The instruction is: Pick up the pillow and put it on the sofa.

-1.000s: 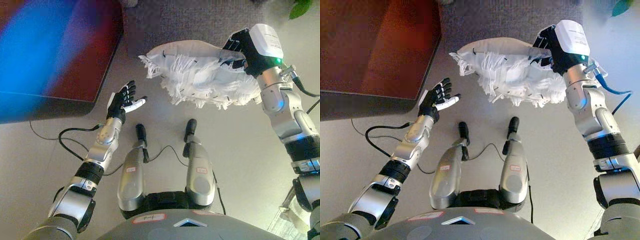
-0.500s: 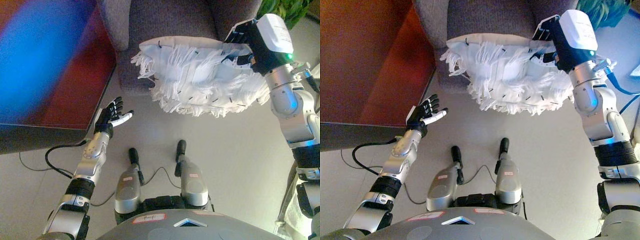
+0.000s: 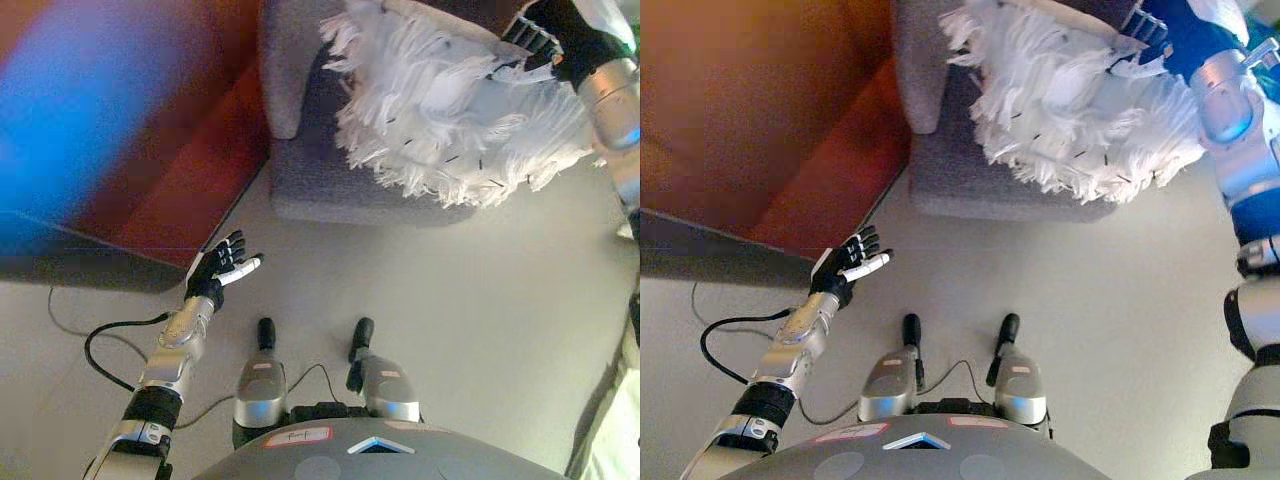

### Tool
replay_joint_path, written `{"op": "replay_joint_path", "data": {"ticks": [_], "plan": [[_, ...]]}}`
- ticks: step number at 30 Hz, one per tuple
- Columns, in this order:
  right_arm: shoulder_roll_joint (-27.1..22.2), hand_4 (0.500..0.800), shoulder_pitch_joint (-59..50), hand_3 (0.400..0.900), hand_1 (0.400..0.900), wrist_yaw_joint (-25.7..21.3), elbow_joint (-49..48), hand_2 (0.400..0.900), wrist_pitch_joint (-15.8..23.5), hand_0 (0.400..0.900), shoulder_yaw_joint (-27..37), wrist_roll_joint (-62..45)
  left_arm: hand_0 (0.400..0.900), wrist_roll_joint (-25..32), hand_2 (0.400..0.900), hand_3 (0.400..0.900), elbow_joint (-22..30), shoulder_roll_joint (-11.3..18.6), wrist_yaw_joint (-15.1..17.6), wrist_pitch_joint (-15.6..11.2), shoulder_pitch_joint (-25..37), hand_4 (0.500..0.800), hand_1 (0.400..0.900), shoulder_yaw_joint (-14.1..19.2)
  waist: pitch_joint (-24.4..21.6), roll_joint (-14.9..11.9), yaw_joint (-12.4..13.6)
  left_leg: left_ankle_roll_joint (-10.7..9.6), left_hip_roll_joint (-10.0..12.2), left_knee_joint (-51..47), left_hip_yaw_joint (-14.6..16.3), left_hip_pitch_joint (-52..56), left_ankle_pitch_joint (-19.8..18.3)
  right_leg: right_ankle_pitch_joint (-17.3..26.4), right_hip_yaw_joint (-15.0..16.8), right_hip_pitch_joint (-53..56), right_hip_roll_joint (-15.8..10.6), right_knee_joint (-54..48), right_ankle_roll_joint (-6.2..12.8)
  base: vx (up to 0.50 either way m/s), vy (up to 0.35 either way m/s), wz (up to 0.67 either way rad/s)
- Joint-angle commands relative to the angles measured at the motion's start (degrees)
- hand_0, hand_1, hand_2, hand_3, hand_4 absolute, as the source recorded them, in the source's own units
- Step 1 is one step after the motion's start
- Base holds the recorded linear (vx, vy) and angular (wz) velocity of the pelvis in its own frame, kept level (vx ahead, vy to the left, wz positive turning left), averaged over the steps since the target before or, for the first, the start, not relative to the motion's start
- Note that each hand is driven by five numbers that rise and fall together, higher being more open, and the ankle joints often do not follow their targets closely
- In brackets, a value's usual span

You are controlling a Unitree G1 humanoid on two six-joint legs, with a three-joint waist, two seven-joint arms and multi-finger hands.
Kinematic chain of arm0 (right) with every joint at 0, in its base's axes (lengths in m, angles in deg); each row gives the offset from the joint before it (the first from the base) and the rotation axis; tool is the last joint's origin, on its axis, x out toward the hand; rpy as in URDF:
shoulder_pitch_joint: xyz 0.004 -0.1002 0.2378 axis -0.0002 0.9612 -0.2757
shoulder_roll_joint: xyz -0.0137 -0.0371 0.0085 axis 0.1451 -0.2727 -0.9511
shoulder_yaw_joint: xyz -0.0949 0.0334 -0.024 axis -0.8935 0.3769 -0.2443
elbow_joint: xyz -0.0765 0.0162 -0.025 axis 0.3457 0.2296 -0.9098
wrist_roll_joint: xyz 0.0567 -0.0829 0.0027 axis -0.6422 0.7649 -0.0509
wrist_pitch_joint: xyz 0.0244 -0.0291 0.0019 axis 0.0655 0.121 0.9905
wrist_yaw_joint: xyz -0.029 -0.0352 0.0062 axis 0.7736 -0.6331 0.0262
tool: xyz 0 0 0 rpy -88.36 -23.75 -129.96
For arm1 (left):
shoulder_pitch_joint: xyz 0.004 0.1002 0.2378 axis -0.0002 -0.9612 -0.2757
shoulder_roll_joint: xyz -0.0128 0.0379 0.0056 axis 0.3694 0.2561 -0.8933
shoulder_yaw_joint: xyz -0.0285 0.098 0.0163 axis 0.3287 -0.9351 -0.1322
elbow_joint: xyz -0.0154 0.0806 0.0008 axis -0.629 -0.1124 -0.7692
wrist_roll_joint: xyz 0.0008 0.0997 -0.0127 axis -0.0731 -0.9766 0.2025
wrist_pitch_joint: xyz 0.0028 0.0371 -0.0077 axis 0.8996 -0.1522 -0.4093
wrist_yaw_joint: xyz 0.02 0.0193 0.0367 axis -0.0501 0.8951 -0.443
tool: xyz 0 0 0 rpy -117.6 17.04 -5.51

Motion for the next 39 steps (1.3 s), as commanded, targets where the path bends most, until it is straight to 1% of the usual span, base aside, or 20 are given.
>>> {"op": "replay_joint_path", "data": {"ticks": [1, 3, 6, 8, 10, 13, 16, 18, 19, 20, 21, 24, 28, 34, 39], "plan": [[0.05, 0.5, -19.99, 0.4, 0.4, -4.04, 7.73, 0.4, 2.05, 0.4, -3.2, -4.58, 0.9, 3.92, 0.9, 0.9, 7.32, 6.46, -1.72, -5.15, -0.87, 0.8, 0.9, -3.51, -4.6, -0.82, 2.32, -2.17, 2.85, 2.09, -1.55, -1.99, -0.4, -1.8, -1.02, -0.27, -2.31, 4.56, 3.99, 0.04, -0.106, 0.28], [0.19, 0.5, -22.64, 0.4, 0.4, -4.37, 12.35, 0.4, 1.7, 0.4, -4.97, -3.79, 0.9, 4.51, 0.9, 0.9, 7.89, 6.86, -2.24, -5.11, -0.93, 0.8, 0.9, -4.16, -4.22, 0.16, 3.48, -2.54, 3.21, 1.76, -2.8, -2.77, 0.41, -2.09, -1.95, -0.21, -2.01, 4.08, 3.76, 0.04, -0.115, 0.3], [0.24, 0.5, -26.72, 0.4, 0.4, -6.14, 18.57, 0.4, 1.01, 0.4, -6.89, -2.54, 0.9, 5.19, 0.9, 0.9, 9.23, 7.48, -2.48, -5.18, -1.2, 0.8, 0.9, -4.98, -3.39, 1.75, 5.27, -2.91, 3.15, 1.29, -4.84, -4.42, 1.79, -2.01, -2.86, -0.79, -1.7, 3.18, 3.56, 0.0, -0.086, 0.28], [-1.13, 0.5, -29.12, 0.4, 0.4, -8.03, 21.98, 0.4, 0.15, 0.4, -8.22, -0.79, 0.9, 5.59, 0.9, 0.9, 10.65, 7.91, -2.98, -5.06, -1.22, 0.8, 0.9, -5.59, -3.03, 2.98, 6.52, -3.37, 2.96, 0.52, -6.24, -5.56, 3.13, -1.76, -3.57, -1.45, -1.65, 2.37, 3.55, -0.01, -0.073, 0.3], [-3.83, 0.5, -30.99, 0.4, 0.4, -9.75, 24.76, 0.4, -1.13, 0.4, -8.67, 0.34, 0.9, 5.95, 0.9, 0.9, 11.83, 8.39, -3.78, -5.02, -1.06, 0.8, 0.9, -6.49, -2.64, 4.41, 7.62, -4.37, 3.15, -0.68, -7.66, -6.36, 4.81, -1.84, -4.51, -1.67, -1.64, 1.69, 3.68, 0.0, -0.056, 0.38], [-7.33, 0.5, -33.52, 0.4, 0.4, -11.88, 26.86, 0.4, -2.83, 0.4, -9.36, 0.29, 0.9, 6.29, 0.9, 0.9, 13.42, 9.2, -4.11, -4.78, -1.09, 0.8, 0.9, -6.95, -2.83, 6.0, 8.42, -5.19, 3.34, -1.94, -8.73, -7.37, 6.48, -1.82, -5.97, -1.77, -1.66, 0.83, 3.9, 0.01, -0.041, 0.33], [-10.43, 0.5, -35.64, 0.4, 0.4, -13.85, 28.31, 0.4, -4.13, 0.4, -9.06, -1.56, 0.9, 6.46, 0.9, 0.9, 13.61, 9.33, -3.77, -4.4, -1.73, 0.8, 0.9, -6.72, -2.98, 7.08, 8.71, -5.51, 3.47, -2.51, -9.37, -8.0, 6.78, -2.15, -7.07, -1.82, -1.57, 0.7, 3.97, 0.03, -0.038, 0.22], [-11.22, 0.5, -36.63, 0.4, 0.4, -15.9, 28.24, 0.4, -4.48, 0.4, -7.05, -5.15, 0.9, 6.48, 0.9, 0.9, 13.61, 9.2, -3.17, -4.09, -2.1, 0.8, 0.9, -6.57, -2.92, 7.52, 8.56, -5.57, 3.48, -2.66, -9.7, -8.21, 6.85, -2.14, -7.42, -1.86, -1.54, 0.64, 4.0, 0.02, -0.019, 0.12], [-11.88, 0.587, -37.08, 0.545, 0.545, -17.02, 28.7, 0.545, -4.83, 0.545, -5.7, -8.09, 0.9, 6.47, 0.9, 0.9, 13.31, 9.22, -2.67, -3.88, -2.1, 0.8, 0.9, -6.51, -2.85, 7.68, 8.42, -5.67, 3.36, -2.73, -9.96, -8.38, 7.11, -2.09, -7.48, -2.06, -1.6, 0.6, 4.04, 0.01, 0.003, 0.09], [-12.03, 0.8, -37.44, 0.9, 0.9, -17.16, 28.93, 0.9, -5.1, 0.9, -5.62, -9.21, 0.9, 6.39, 0.9, 0.9, 13.22, 9.26, -2.37, -3.75, -2.03, 0.8, 0.9, -6.53, -2.92, 7.66, 8.22, -5.72, 3.26, -2.81, -10.13, -8.58, 7.06, -2.14, -7.45, -2.17, -1.61, 0.58, 4.0, 0.02, 0.006, 0.08], [-11.96, 0.8, -37.6, 0.9, 0.9, -17.36, 29.11, 0.9, -4.97, 0.9, -4.47, -11.69, 0.9, 6.27, 0.9, 0.9, 13.14, 9.17, -2.17, -3.69, -2.07, 0.8, 0.9, -6.63, -3.07, 7.68, 7.97, -5.69, 3.19, -2.9, -10.17, -8.55, 6.87, -2.27, -7.44, -2.12, -1.61, 0.52, 4.02, 0.03, 0.004, 0.04], [-11.57, 0.8, -39.04, 0.9, 0.9, -17.17, 30.42, 0.9, -5.45, 0.9, -4.17, -15.34, 0.9, 6.04, 0.9, 0.9, 13.33, 9.44, -1.81, -3.53, -1.78, 0.8, 0.9, -7.08, -3.12, 7.36, 7.43, -5.48, 3.28, -2.91, -9.85, -7.85, 6.32, -2.35, -7.0, -1.63, -1.54, 0.47, 3.96, 0.04, 0.003, -0.08], [-11.42, 0.8, -38.92, 0.9, 0.9, -17.15, 30.24, 0.9, -5.51, 0.9, -4.94, -15.31, 0.9, 6.38, 0.9, 0.9, 14.71, 10.13, -1.73, -3.41, -1.98, 0.8, 0.9, -7.19, -3.22, 7.29, 7.0, -5.38, 3.09, -2.85, -9.54, -7.14, 6.02, -2.49, -6.99, -0.81, -1.56, 0.36, 3.96, 0.01, 0.007, -0.07], [-11.18, 0.8, -38.14, 0.9, 0.9, -17.71, 30.09, 0.9, -5.6, 0.9, -3.92, -16.52, 0.9, 6.68, 0.9, 0.9, 14.3, 10.13, -1.58, -3.49, -2.24, 0.8, 0.9, -7.43, -3.27, 7.7, 6.52, -5.34, 3.01, -2.92, -9.39, -6.41, 5.68, -2.68, -6.77, -0.18, -1.64, 0.28, 3.89, 0.0, 0.0, 0.0], [-11.28, 0.8, -35.58, 0.9, 0.9, -18.01, 29.79, 0.9, -5.08, 0.9, -1.57, -17.02, 0.9, 6.47, 0.9, 0.9, 13.47, 10.3, -1.87, -3.59, -1.96, 0.8, 0.9, -7.86, -3.4, 7.74, 6.3, -5.43, 3.09, -2.91, -9.4, -5.72, 5.58, -2.67, -7.01, 0.69, -1.68, 0.16, 3.94, 0.0, 0.0, 0.0]]}}
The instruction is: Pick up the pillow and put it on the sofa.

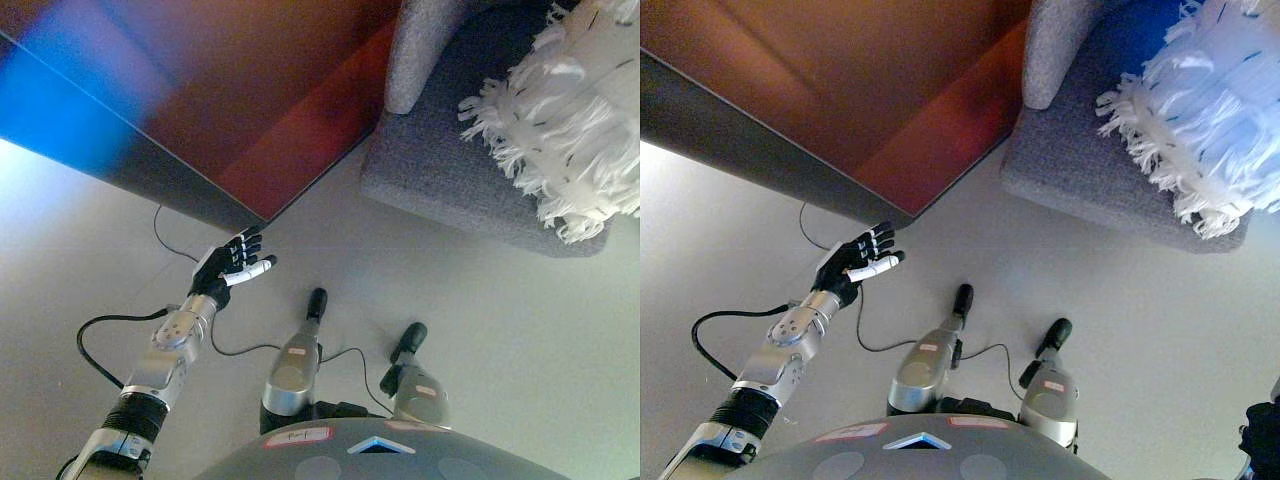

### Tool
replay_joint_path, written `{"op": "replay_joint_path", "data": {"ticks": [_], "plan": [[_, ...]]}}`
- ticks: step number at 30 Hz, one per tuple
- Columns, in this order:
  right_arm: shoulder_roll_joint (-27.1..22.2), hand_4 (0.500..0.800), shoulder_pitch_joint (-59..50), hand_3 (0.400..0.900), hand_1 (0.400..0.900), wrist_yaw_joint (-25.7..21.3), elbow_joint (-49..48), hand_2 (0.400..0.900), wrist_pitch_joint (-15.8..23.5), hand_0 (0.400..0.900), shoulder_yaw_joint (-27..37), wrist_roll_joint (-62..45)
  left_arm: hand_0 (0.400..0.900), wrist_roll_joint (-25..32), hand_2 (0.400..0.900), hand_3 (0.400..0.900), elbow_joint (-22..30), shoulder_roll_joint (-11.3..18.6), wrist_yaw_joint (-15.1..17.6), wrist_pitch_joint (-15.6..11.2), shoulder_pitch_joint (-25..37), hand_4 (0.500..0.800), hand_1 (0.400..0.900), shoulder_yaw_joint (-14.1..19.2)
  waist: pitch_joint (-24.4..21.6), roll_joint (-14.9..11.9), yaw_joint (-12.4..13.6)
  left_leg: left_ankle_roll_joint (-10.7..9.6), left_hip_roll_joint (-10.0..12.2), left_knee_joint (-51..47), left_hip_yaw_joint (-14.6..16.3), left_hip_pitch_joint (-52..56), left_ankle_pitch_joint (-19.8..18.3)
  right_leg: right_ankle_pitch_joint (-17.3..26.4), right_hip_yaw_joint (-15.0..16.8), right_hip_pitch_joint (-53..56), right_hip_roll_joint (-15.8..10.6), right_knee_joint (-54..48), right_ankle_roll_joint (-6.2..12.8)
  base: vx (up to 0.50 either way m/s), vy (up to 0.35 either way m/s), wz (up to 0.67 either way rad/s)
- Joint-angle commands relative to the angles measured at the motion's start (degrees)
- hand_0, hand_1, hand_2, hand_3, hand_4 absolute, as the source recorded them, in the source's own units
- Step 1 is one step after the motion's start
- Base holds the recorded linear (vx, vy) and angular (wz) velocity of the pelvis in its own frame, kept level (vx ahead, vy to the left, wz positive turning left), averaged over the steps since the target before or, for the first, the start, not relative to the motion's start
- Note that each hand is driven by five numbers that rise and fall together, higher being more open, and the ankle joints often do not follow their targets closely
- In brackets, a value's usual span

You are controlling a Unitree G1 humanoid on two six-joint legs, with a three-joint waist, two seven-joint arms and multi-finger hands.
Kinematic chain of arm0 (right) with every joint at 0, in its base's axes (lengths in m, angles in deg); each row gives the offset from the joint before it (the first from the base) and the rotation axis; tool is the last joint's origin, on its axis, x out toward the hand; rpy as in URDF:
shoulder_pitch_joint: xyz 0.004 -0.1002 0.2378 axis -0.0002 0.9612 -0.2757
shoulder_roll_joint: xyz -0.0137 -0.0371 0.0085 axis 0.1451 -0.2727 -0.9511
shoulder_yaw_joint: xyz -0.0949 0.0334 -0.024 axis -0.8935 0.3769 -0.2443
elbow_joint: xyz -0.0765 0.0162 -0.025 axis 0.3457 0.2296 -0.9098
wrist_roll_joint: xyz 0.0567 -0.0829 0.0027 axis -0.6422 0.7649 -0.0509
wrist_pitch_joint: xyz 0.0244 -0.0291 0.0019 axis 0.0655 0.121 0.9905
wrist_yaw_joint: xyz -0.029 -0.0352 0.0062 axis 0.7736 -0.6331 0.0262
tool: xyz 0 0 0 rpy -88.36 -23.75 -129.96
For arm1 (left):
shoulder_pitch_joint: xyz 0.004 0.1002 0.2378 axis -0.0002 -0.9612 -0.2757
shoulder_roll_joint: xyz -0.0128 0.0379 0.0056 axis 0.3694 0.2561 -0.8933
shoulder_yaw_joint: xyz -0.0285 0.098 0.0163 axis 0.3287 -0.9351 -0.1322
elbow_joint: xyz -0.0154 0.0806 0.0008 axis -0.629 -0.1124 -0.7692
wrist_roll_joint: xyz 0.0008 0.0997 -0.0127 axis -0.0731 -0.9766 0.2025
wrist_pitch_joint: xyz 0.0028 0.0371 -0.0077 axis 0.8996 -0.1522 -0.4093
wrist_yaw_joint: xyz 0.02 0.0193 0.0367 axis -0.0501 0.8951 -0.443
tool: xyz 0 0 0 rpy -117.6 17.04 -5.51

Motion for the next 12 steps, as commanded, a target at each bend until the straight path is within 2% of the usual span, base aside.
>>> {"op": "replay_joint_path", "data": {"ticks": [1, 6, 12], "plan": [[-5.01, 0.8, -5.0, 0.9, 0.9, -3.61, -6.08, 0.9, 4.06, 0.9, -5.03, -1.33, 0.9, 2.89, 0.9, 0.9, 4.39, 3.7, 0.59, -3.31, 1.02, 0.8, 0.9, -2.33, -3.07, -2.75, -0.02, -5.06, 4.03, -0.26, 0.28, 1.83, 0.21, -2.34, 0.66, 3.22, -1.68, 0.22, 3.98, -0.03, 0.025, 0.0], [-3.39, 0.8, 0.23, 0.9, 0.9, -4.71, -12.14, 0.9, 7.18, 0.9, -0.31, -3.76, 0.9, 2.31, 0.9, 0.9, 2.8, 2.83, 0.75, -3.48, 1.7, 0.8, 0.9, -2.51, -3.37, -3.56, -1.16, -4.6, 4.09, 0.22, 0.96, 2.77, -0.48, -1.97, 1.33, 3.85, -1.75, 0.05, 3.99, -0.02, 0.027, -0.12], [2.82, 0.8, 18.36, 0.9, 0.9, -6.13, -38.94, 0.9, 11.53, 0.9, 11.35, -1.21, 0.9, 1.28, 0.9, 0.9, 0.87, -0.37, 1.62, -3.64, 1.01, 0.8, 0.9, 0.79, -2.75, -6.12, -5.05, -2.7, 4.24, 6.56, 3.59, 3.81, -5.84, -1.49, 5.6, 4.25, -1.57, 0.51, 3.31, -0.03, 0.039, -0.4]]}}
